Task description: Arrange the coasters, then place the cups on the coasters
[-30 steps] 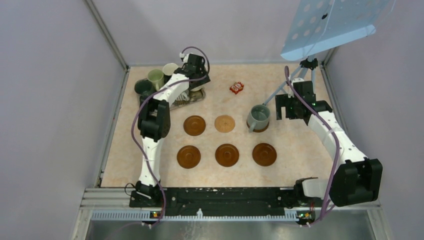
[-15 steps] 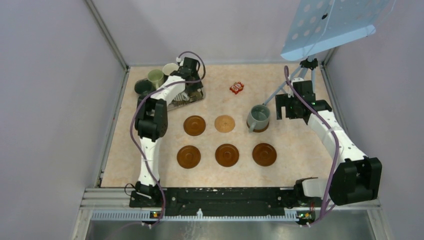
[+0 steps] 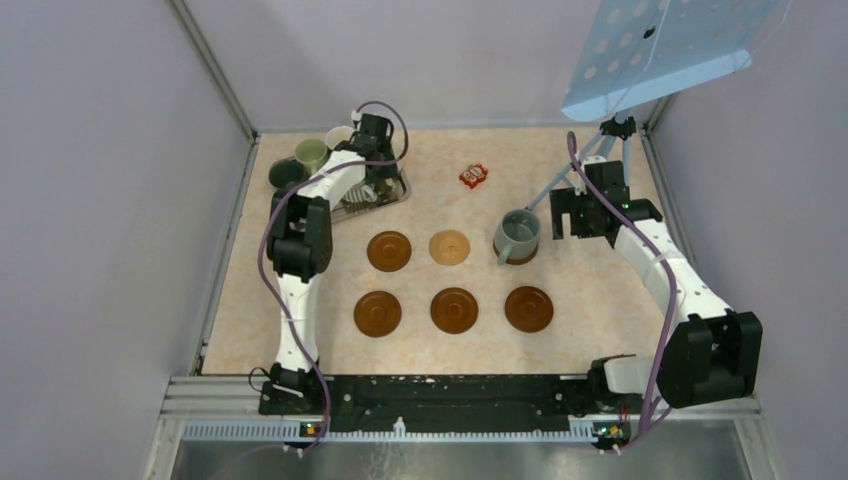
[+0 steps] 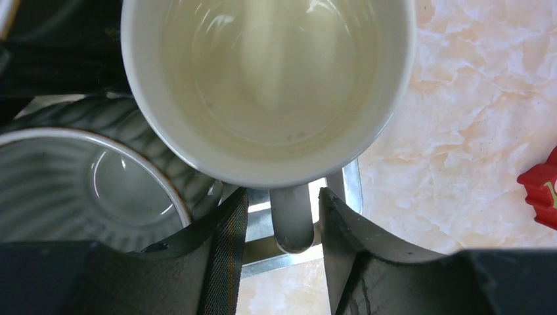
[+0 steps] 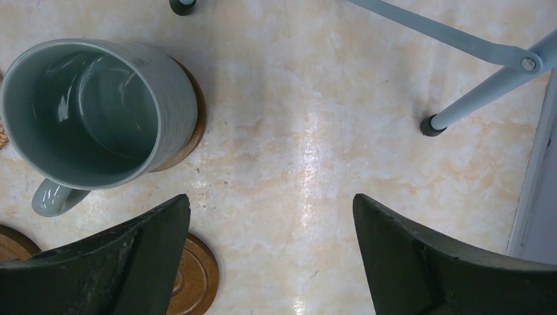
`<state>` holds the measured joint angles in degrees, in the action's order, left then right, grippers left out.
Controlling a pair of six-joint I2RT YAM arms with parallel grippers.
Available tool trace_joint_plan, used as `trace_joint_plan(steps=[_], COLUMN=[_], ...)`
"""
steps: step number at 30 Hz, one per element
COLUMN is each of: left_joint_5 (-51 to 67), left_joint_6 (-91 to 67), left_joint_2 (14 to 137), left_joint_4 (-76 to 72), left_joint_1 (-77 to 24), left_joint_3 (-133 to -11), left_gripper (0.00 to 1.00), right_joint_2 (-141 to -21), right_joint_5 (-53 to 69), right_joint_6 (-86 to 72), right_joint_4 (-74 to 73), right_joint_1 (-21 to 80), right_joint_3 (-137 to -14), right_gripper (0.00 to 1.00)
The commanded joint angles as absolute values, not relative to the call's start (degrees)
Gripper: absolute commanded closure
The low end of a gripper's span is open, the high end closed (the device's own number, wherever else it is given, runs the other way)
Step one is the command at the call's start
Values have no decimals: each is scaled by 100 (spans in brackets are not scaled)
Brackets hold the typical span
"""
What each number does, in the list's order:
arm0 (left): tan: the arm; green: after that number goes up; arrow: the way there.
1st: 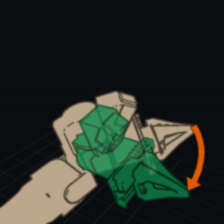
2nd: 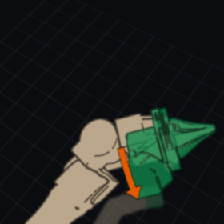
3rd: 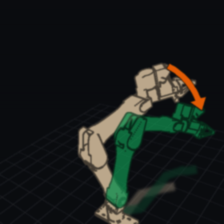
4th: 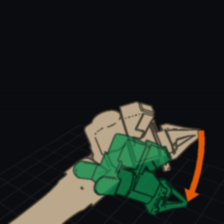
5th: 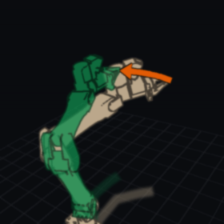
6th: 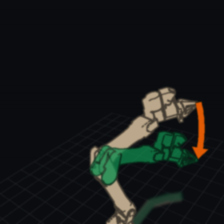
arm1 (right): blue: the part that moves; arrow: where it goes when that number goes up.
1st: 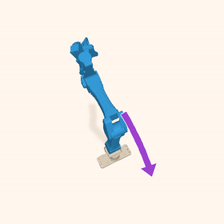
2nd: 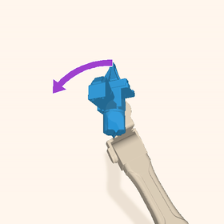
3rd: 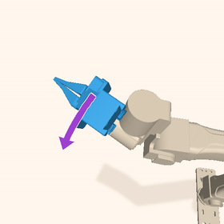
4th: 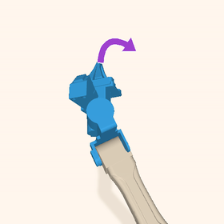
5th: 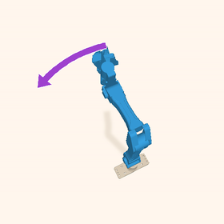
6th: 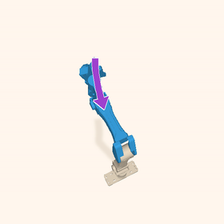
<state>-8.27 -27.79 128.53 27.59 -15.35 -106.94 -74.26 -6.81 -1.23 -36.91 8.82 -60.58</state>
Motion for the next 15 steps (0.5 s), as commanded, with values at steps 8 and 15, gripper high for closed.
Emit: trace_joint_plan(steps=[8, 15], left_joint_5=[-963, -1026], left_joint_6=[-2150, -2083], left_joint_2=[13092, 13217], left_joint_4=[2381, 2413], left_joint_1=[-1521, -1512], left_joint_3=[-11105, -11160], left_gripper=[60, 75], right_joint_2=[-7431, -7419], right_joint_5=[-702, -714], right_joint_6=[-158, -148], right_joint_4=[-3546, -3558], right_joint_1=[831, 826], right_joint_3=[-6375, -6388], right_gripper=[8, 9])
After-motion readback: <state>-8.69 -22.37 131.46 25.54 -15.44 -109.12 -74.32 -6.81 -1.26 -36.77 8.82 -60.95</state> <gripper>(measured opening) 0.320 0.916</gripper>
